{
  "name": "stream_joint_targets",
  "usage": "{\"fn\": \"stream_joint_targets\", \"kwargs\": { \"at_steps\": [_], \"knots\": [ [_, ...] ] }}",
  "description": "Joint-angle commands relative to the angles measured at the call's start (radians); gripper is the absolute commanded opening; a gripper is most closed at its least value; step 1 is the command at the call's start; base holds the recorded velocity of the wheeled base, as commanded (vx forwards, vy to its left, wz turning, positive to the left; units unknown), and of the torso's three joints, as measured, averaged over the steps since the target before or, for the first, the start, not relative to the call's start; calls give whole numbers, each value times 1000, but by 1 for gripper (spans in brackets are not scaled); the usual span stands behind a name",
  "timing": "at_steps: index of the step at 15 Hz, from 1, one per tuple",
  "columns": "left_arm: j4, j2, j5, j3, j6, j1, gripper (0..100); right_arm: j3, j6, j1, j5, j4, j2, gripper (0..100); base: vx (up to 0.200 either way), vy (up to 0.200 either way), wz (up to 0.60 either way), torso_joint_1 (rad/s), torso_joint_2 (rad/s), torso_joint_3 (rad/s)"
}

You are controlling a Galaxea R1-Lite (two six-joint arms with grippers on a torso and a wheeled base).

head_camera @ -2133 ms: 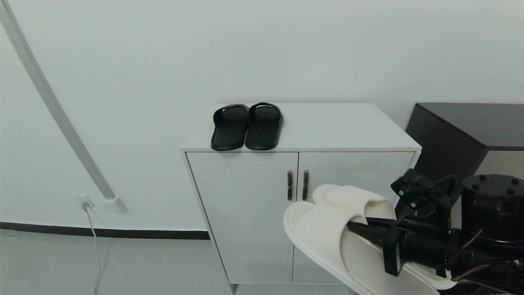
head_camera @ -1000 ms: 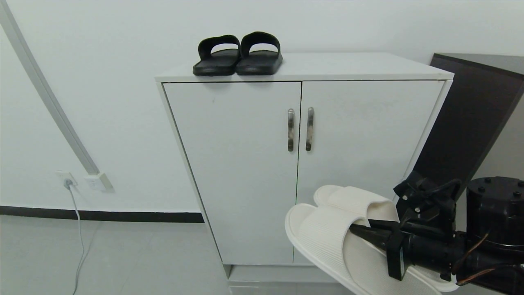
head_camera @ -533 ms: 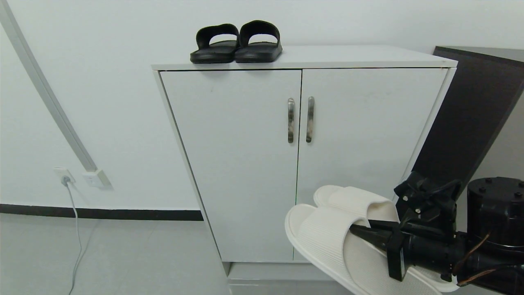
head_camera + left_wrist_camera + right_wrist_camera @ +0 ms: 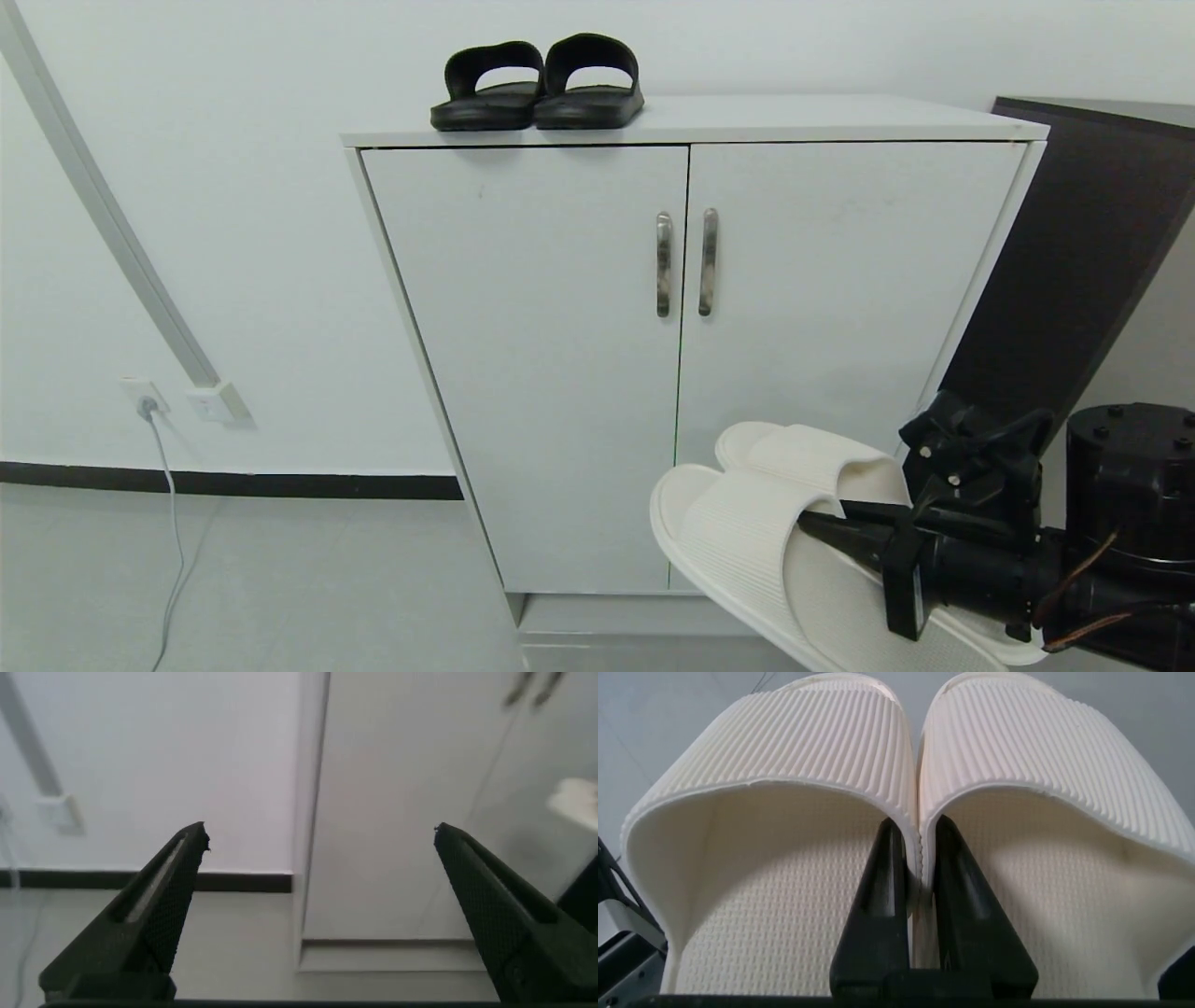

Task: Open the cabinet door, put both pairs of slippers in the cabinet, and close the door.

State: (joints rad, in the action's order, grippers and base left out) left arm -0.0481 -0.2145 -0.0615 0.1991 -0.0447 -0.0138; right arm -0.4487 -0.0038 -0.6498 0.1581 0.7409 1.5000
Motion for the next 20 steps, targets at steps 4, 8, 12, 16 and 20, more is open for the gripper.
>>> {"fn": "stream_joint_targets", "kwargs": {
  "at_steps": [4,8,12,16,20],
  "knots": [
    [-211,-470,-255,138,-21,-9,100,2,-1,-1,0,2,-9,0,0,0,0,0,0,0],
    [-372,-678,-497,215,-21,-43,100,5,-1,-1,5,0,-4,0,0,0,0,0,0,0],
    [-375,-890,-500,391,-55,-236,100,15,-1,-2,1,0,-4,0,0,0,0,0,0,0],
    [-378,-1106,-475,586,-141,-425,100,42,1,-2,5,2,-7,0,0,0,0,0,0,0],
    [-590,-1338,-474,721,-296,-489,100,44,1,-2,5,0,-7,0,0,0,0,0,0,0]
  ]
}}
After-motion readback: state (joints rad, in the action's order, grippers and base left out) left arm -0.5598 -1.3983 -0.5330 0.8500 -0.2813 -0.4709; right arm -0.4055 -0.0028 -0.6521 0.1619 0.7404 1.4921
